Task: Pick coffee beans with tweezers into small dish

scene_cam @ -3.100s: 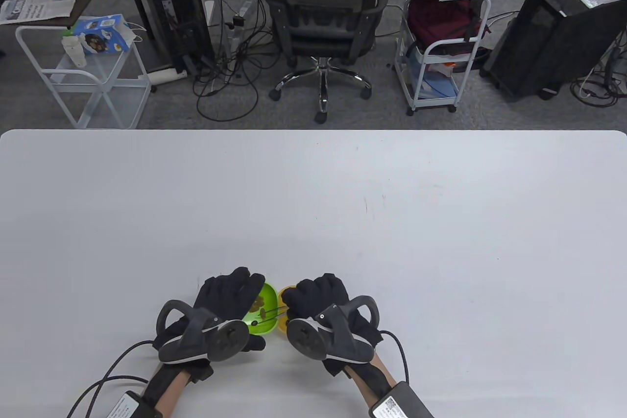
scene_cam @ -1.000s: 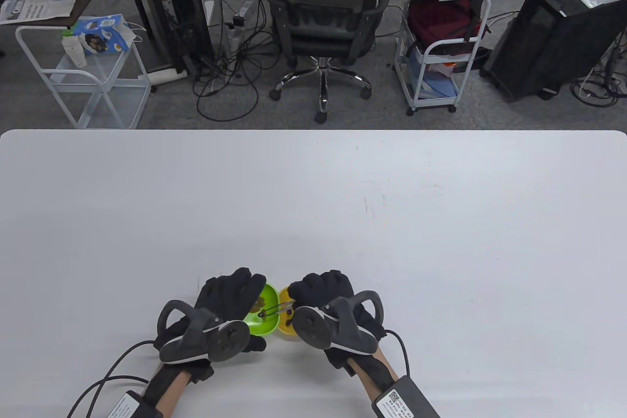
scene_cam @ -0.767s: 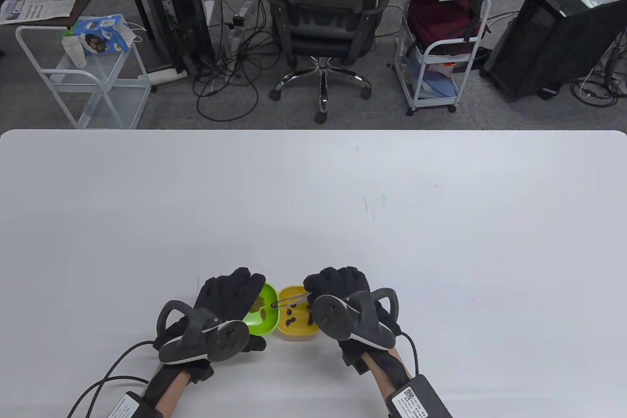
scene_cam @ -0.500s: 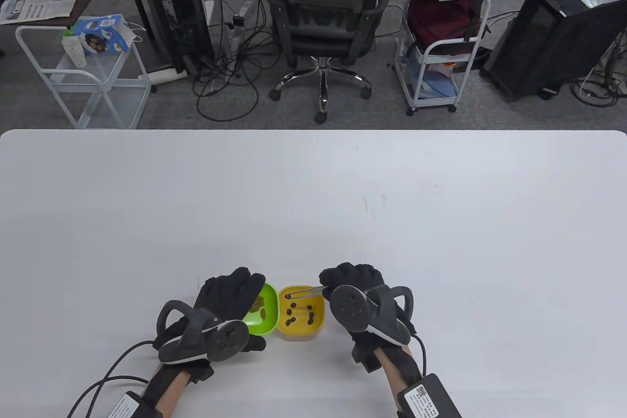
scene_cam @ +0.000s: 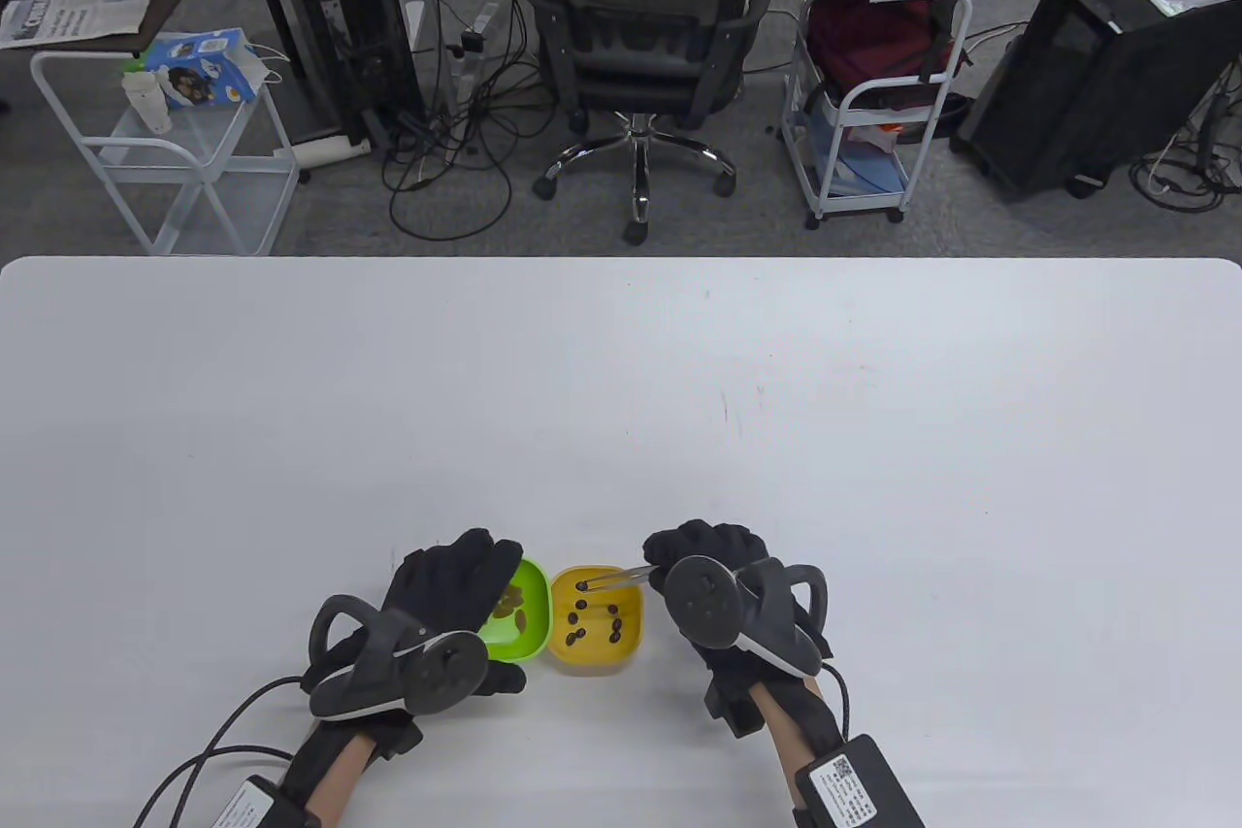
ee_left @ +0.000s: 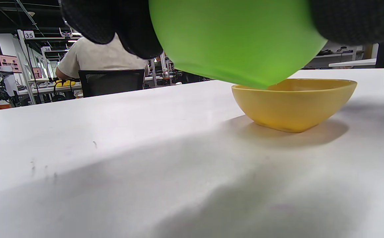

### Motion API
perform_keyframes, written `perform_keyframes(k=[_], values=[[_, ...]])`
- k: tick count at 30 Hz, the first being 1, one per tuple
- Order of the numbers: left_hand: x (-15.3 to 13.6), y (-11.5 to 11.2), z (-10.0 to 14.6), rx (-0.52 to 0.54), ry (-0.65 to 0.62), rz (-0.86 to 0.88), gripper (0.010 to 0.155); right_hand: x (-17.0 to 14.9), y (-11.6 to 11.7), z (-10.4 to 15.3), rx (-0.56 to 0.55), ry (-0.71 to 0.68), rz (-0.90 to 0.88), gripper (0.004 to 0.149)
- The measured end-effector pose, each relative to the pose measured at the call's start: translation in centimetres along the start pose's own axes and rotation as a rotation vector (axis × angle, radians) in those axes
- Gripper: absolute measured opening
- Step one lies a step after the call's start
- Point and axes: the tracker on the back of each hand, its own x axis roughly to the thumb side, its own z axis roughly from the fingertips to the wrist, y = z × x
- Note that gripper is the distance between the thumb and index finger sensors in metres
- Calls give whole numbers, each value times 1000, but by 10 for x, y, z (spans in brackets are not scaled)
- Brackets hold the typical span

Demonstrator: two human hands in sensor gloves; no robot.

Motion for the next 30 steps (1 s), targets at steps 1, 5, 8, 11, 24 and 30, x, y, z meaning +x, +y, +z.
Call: perform_keyframes(k=[1,5,8,11,24,30], values=[[0,0,0,-2,0,2,110,0,0,0,1,1,-2,43],[-1,0,0,0,-3,8,110,-1,1,0,9,2,-1,42],[0,1,1,6,-7,14,110,-2,1,0,11,5,0,43],[0,1,1,9,-12,11,110,-3,-1,0,8,9,-4,42],[1,3,5,31,-17,27,110,-9,5,0,47,33,-33,43],[-2,5,7,48,-7,19,110,-10,8,0,52,33,-25,43]])
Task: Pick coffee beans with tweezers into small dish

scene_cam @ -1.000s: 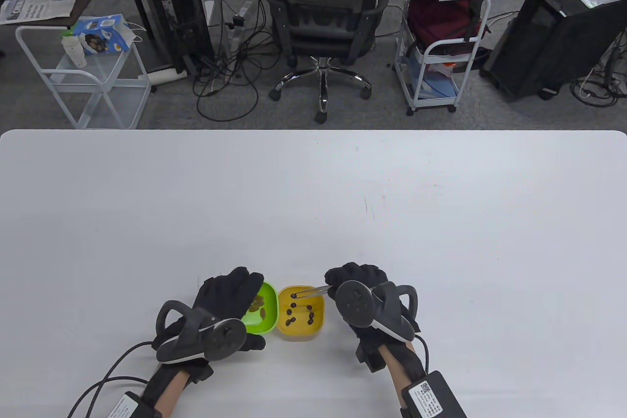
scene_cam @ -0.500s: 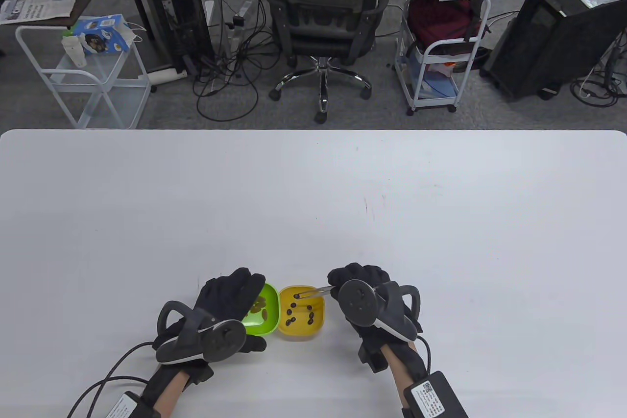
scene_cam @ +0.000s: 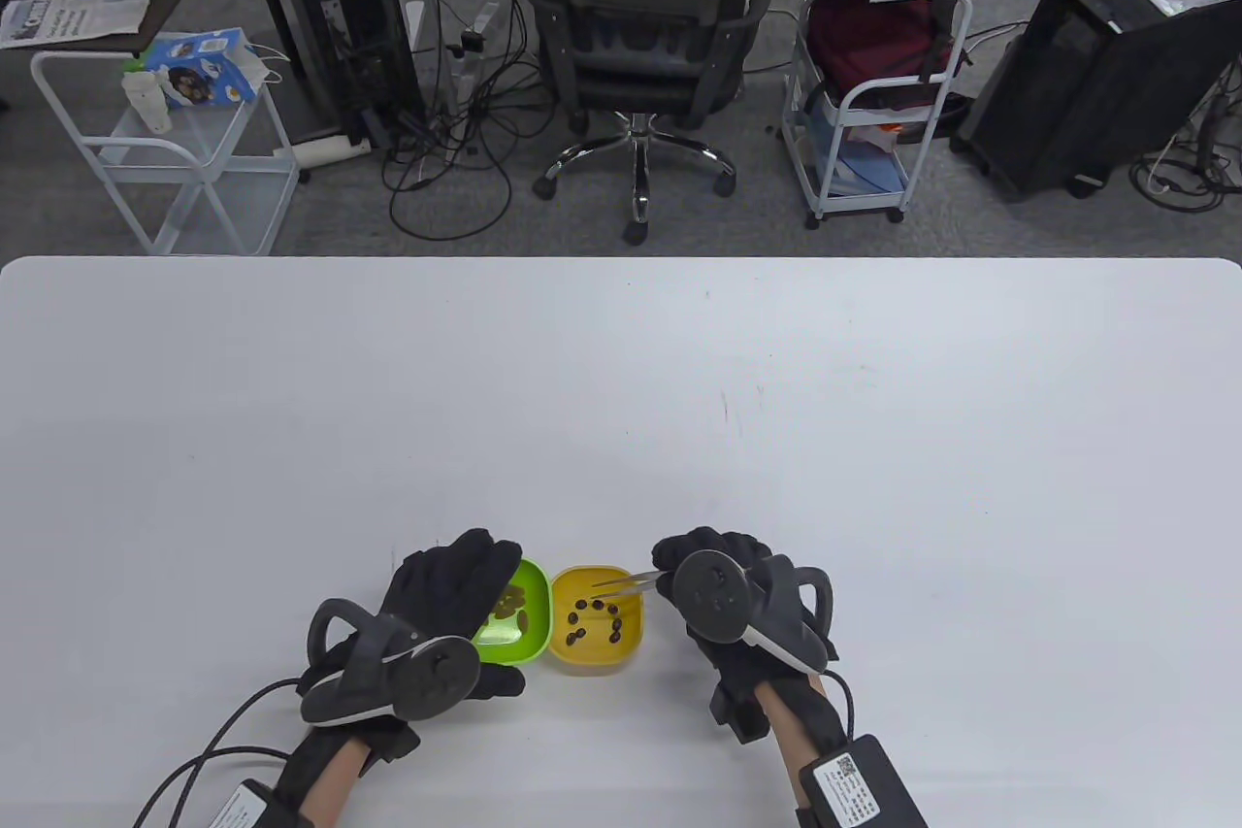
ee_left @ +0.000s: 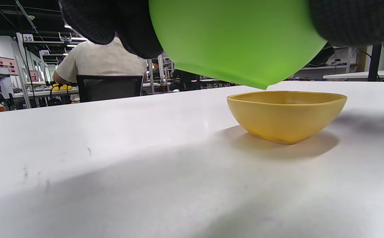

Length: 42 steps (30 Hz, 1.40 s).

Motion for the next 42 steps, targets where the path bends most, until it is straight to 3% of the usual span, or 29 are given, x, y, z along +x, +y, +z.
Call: perform_keyframes(k=[7,17,30,34,42], values=[[-13,-3,1,-4,44,32,111,-2,0,0,-5,12,-5,43],[-61,-32,3,-75,191,209,112,-2,6,-1,18,8,-7,43],[-80,-56,6,-203,264,227,113,-6,5,0,15,26,-22,43],[-82,-47,7,-253,285,247,116,-7,6,-1,14,26,-26,43],[-88,-7,20,-172,323,181,108,-6,8,-2,25,21,-29,43]])
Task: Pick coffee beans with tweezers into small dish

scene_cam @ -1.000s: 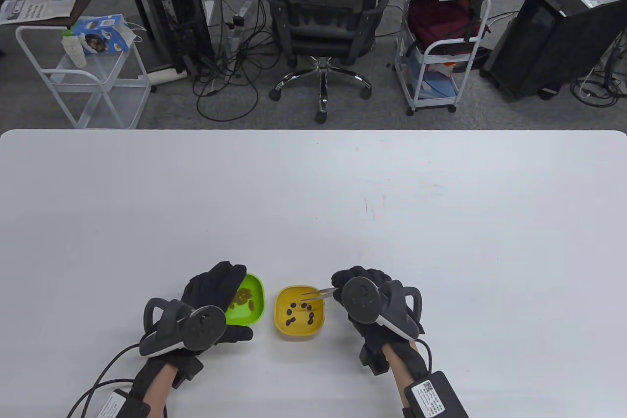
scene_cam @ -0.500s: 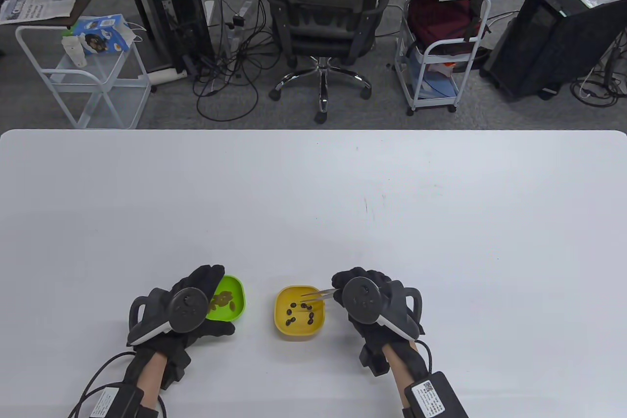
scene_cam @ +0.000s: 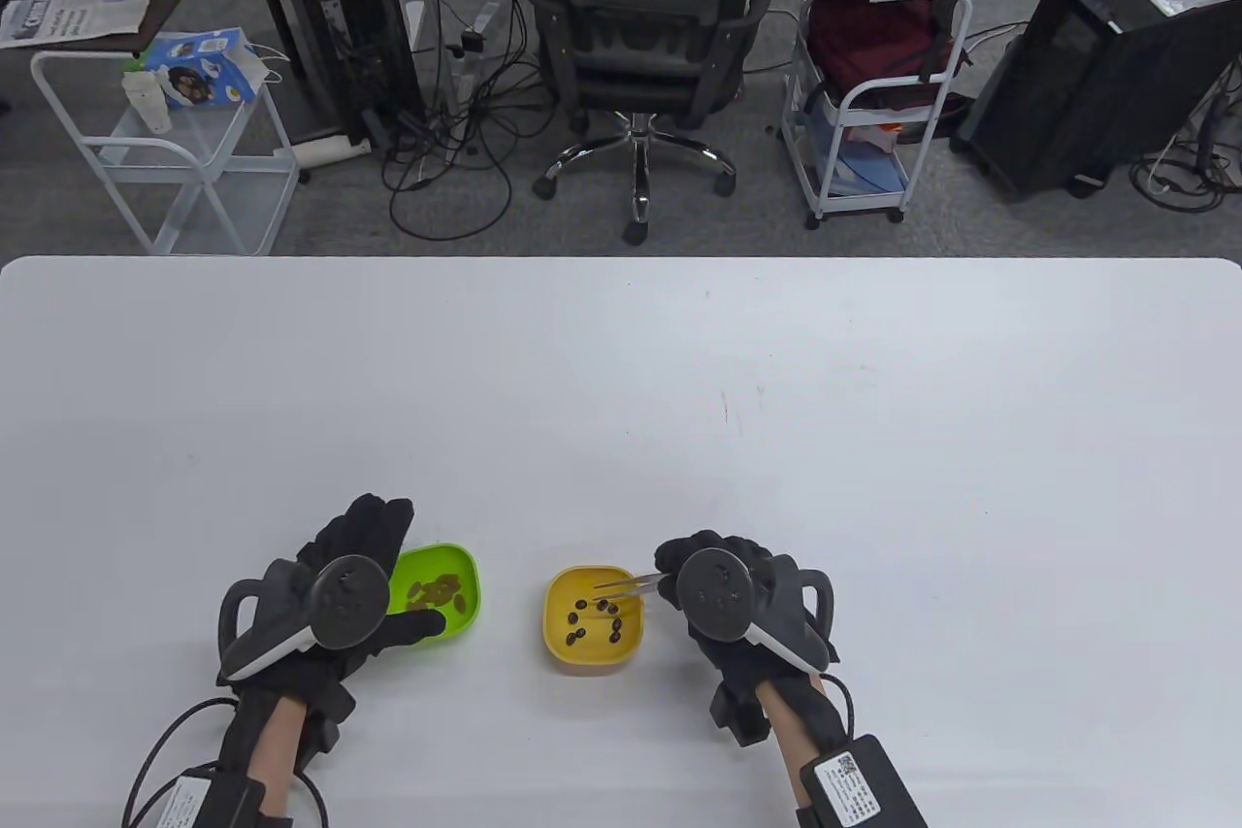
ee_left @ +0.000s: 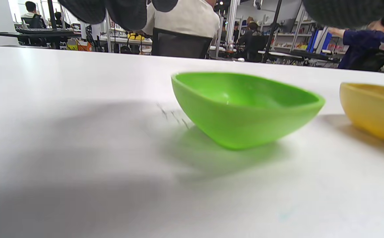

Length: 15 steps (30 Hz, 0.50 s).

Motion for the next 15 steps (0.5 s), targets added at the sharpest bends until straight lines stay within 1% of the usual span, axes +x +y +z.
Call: perform_keyframes(k=[2,5,7,10,12,15], values=[[-10,4,8,0,17,2,103,0,0,0,1,-1,-3,43],[-27,4,18,0,45,6,94,0,0,0,-2,-3,-2,43],[-38,0,24,-6,74,20,85,0,1,0,-2,-2,-4,43],[-53,-9,34,7,108,36,79,0,1,0,0,5,-3,43],[-58,-16,38,27,128,43,77,-1,1,0,1,10,-8,43],[-62,-20,40,33,156,19,72,-2,1,0,4,14,-9,44]])
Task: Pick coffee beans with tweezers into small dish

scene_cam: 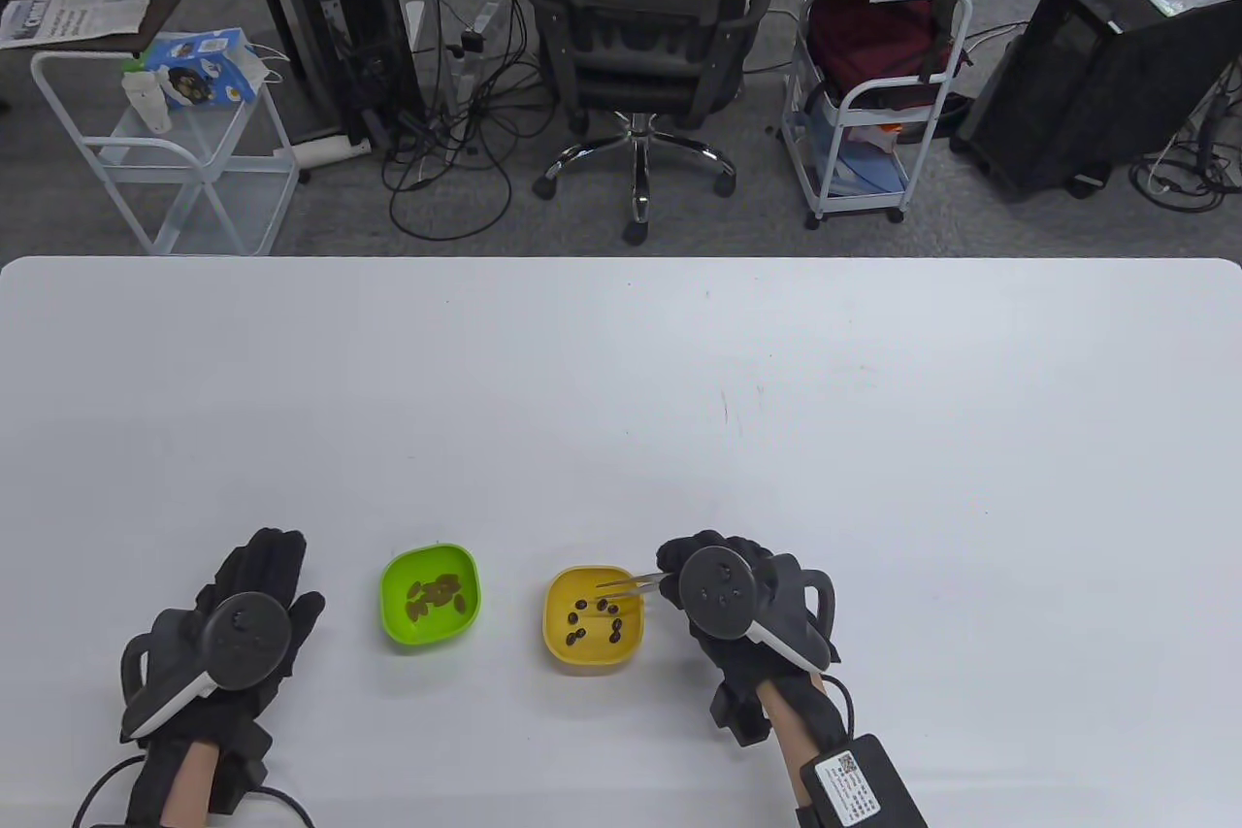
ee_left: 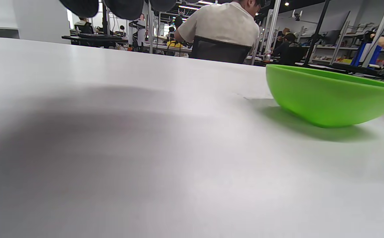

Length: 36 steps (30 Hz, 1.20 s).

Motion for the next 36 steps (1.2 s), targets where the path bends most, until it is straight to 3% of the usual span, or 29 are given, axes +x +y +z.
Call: perform_keyframes(k=[4,11,18,25,33,36], values=[[1,0,0,33,-2,11,69,-1,0,0,-1,8,0,44],[0,-3,-2,-2,-5,22,70,-12,-11,0,-32,52,-34,44],[3,-6,-4,-28,-21,9,71,-52,-33,5,-144,192,-78,44],[2,-6,-4,-30,-19,29,71,-91,-19,3,-91,353,-62,44],[3,-6,-5,-36,-34,33,73,-97,0,0,-8,404,3,44],[3,-6,-5,-32,-41,43,74,-98,4,2,-31,424,49,44]])
